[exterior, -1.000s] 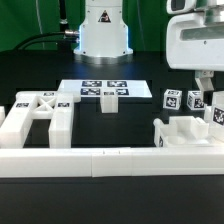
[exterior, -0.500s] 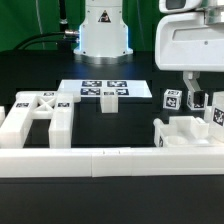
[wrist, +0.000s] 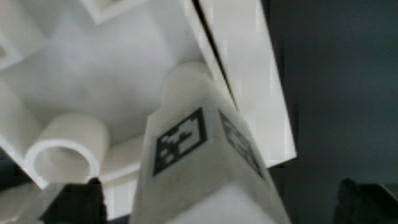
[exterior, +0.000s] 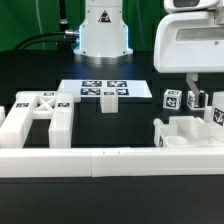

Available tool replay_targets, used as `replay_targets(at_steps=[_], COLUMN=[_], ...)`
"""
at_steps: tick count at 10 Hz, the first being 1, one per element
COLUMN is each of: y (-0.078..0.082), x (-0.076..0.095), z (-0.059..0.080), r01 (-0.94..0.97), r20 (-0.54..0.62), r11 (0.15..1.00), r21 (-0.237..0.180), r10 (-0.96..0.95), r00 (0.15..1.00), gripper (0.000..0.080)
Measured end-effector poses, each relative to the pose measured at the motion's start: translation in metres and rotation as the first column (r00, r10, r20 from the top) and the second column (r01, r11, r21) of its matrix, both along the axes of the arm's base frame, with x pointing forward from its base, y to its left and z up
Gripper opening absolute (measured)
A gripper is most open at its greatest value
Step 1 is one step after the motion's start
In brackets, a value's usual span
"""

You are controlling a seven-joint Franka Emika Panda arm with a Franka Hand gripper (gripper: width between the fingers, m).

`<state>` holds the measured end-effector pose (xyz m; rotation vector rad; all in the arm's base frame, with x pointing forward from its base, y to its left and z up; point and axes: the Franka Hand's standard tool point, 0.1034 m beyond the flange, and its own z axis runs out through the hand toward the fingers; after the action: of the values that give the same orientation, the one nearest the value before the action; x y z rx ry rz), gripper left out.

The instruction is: Assemble chair

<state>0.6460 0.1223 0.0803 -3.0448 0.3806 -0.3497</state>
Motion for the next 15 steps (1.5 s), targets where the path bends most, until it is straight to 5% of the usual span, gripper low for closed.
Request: replay_targets(at_steps=[3, 7, 10, 15], y=[-0.002, -0.004, -0.003, 0.003], x=[0.000, -0.004, -0.014, -0.004], z=[-0.001, -0.002, -0.001, 0.000], r01=[-0.203, -0.227, -0.233, -0.121], r20=[-0.002, -0.056, -0.261, -0.214], r11=[0.978, 0.973, 0.973, 0.993], r21=[-0.053, -0.046, 0.001, -0.003], r10=[0.204, 0.224, 0.225, 0.117], r00=[0.979, 0.973, 0.939, 0.970], gripper=[0.0648, 0.0648, 0.0648, 0.0648])
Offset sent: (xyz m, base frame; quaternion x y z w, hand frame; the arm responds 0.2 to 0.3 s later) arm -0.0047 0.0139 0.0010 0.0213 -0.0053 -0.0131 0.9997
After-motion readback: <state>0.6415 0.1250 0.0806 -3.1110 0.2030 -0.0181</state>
